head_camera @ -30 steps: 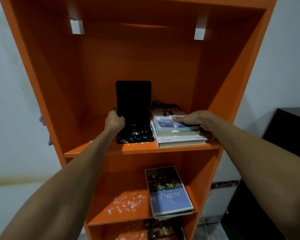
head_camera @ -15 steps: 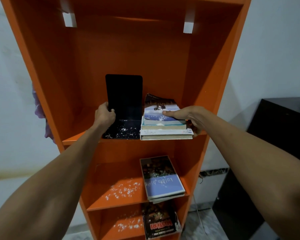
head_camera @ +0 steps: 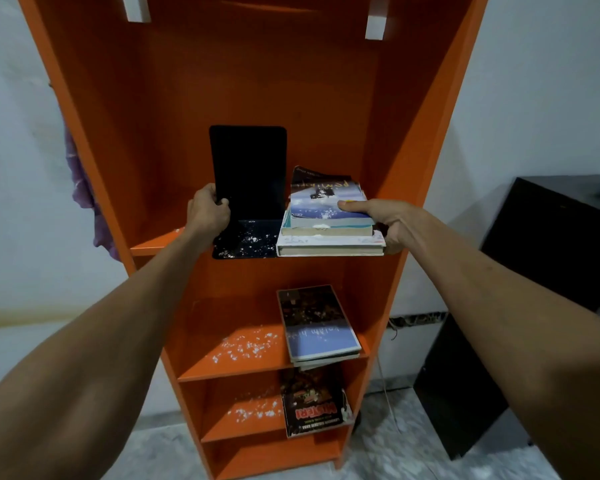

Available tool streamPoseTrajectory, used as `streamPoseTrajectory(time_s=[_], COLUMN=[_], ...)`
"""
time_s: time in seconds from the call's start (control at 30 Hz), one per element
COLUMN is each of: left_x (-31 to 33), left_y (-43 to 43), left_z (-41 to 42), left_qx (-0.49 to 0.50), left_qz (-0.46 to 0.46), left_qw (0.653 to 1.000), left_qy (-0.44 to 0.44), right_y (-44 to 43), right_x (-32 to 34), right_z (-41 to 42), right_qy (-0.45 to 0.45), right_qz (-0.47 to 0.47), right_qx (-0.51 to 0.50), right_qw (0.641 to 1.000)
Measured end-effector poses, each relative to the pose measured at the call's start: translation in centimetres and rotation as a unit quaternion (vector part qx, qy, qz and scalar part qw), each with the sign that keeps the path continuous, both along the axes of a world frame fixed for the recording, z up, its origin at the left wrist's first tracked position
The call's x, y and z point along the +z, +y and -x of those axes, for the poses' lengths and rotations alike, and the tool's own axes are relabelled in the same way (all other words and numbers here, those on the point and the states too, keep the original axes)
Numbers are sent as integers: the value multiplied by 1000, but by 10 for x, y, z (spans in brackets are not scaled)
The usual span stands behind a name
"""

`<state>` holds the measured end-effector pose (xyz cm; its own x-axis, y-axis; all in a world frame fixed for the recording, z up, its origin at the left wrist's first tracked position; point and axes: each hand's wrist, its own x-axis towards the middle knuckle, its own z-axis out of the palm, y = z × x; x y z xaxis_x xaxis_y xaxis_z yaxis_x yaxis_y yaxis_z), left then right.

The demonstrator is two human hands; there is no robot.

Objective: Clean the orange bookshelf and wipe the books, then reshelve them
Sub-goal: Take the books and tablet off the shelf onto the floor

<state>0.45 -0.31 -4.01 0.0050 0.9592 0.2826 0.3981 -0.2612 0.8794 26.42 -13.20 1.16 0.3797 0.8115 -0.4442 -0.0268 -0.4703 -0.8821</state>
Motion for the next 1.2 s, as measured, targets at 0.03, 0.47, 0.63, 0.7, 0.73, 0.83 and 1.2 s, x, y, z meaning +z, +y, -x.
streamPoseTrajectory(time_s=[0.03,0.47,0.63,0.7,0.73,0.83,1.2], left_x=[0,-4,-15,-25,-30,-51,-178], left_y=[-4,-81,-134,-158,-169,-202,-269], left_z=[0,4,0,-3,-4,-10,-40], left_qx=[4,63,74,96,107,138,148], left_qz=[-2,-33,-45,-46,-44,-32,81], left_qw=[1000,997,996,993,992,989,984], left_qy=[3,9,36,44,47,49,51], right_y=[-3,-50,-88,-106,-114,-138,-206], right_x=[-2,-35,-49,-58,-63,-84,-219], right_z=[-2,-11,-28,-37,-41,-54,-98], right_qy=[15,148,145,152,156,184,208], right_qz=[-7,-106,-114,-114,-116,-119,-31], right_qx=[-2,14,78,96,105,117,138], right_qw=[1000,983,980,977,975,969,968])
